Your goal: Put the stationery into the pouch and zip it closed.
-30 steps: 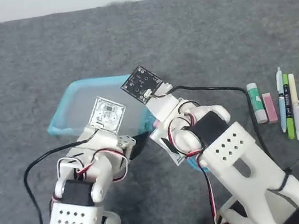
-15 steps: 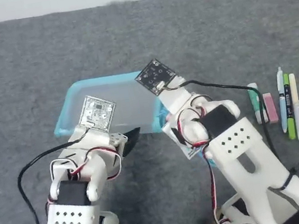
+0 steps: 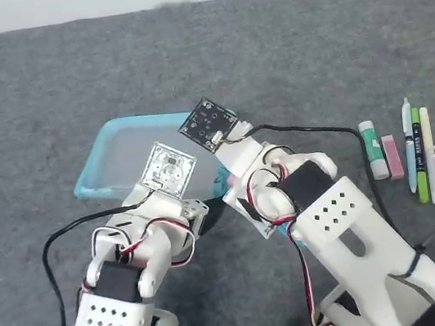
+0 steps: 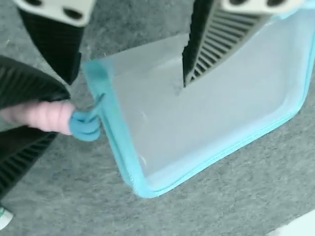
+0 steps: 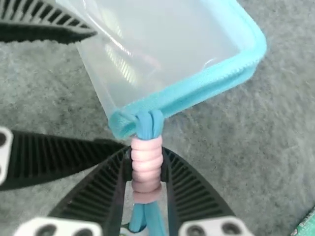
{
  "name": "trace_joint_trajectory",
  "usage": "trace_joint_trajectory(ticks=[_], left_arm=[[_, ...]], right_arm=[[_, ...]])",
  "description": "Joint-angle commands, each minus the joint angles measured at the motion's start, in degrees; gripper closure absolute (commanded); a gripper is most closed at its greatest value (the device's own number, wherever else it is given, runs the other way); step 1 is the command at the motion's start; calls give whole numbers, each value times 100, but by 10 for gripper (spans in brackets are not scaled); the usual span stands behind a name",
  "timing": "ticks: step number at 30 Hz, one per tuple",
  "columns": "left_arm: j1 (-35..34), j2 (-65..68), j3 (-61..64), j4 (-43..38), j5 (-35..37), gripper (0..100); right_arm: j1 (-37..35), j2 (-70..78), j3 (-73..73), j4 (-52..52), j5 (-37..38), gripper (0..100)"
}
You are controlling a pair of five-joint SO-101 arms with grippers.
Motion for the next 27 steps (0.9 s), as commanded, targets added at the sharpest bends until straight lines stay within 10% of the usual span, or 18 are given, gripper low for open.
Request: trace_joint_trajectory(ticks=[1, 27], left_arm=[[44, 167, -57, -378, 70, 690], [-1741, 1503, -593, -1011, -404, 690]], right_arm=[[-154, -330, -360, 163, -62, 993], [1525, 224, 484, -743, 545, 993]])
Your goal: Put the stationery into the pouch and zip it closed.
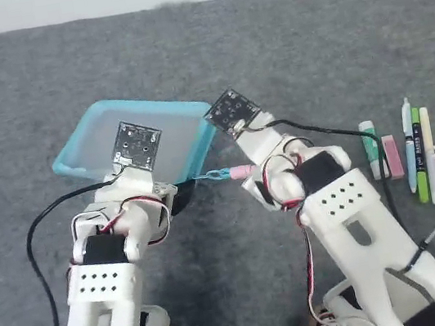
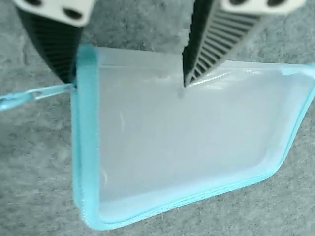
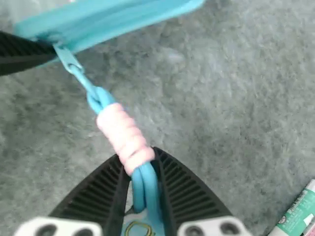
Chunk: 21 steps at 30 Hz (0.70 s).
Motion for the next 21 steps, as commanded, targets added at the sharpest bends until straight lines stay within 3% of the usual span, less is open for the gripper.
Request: trace_joint_trajectory(ticks=[1, 8, 21], left_arm=[[-255, -141, -347, -176, -114, 690], [-703, -141, -347, -185, -132, 690], [-712, -141, -312, -185, -193, 690]], right_arm=[[532, 92, -44, -136, 114, 993], [1077, 602, -53, -400, 264, 993], [1086, 840, -53, -391, 141, 993]])
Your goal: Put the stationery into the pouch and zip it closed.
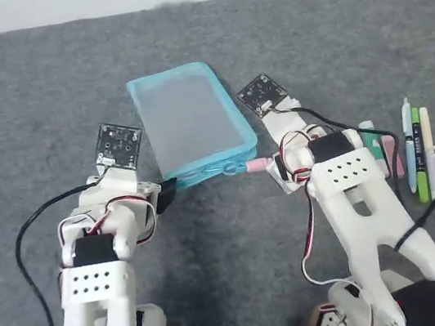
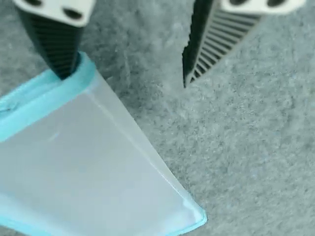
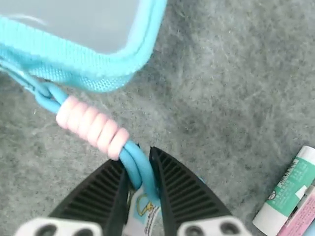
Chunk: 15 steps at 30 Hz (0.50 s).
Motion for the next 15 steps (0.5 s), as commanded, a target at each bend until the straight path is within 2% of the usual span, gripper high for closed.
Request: trace_joint_trajectory(ticks=[1, 5, 11, 15], left_arm=[[-132, -141, -295, -185, -53, 690], [35, -141, -277, -185, -18, 690], [299, -141, 101, -712, 264, 690], [299, -132, 189, -949, 273, 690]], right_arm=[[136, -101, -79, 31, -105, 993], [-268, -136, -730, 673, -369, 993], [-1868, -919, -1662, 1622, -818, 993], [-2088, -1446, -1547, 1789, -765, 993]])
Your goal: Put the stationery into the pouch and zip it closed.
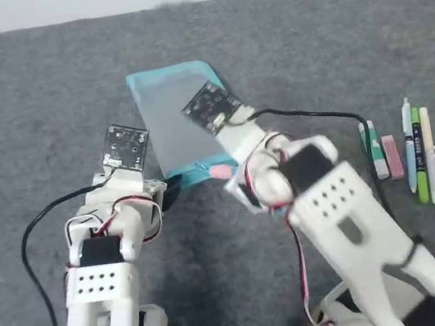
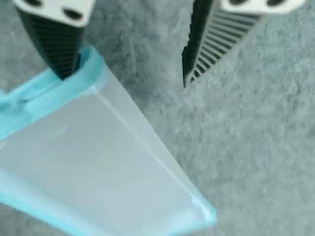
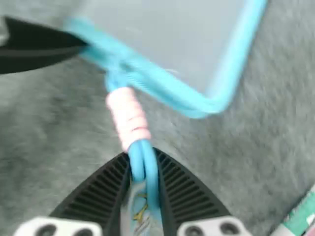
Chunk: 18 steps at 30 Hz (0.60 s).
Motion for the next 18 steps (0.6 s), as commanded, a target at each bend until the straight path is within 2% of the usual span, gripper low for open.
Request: trace_joint_trajectory(ticks=[1, 7, 18], left_arm=[[44, -132, -66, -378, 185, 691], [44, -132, 189, -958, 440, 691], [158, -123, 646, -1960, 668, 719]], right_arm=[[-136, -681, -158, 145, 18, 993], [-171, -1393, 97, 259, 141, 993], [-1121, -2062, 141, 673, 501, 993]])
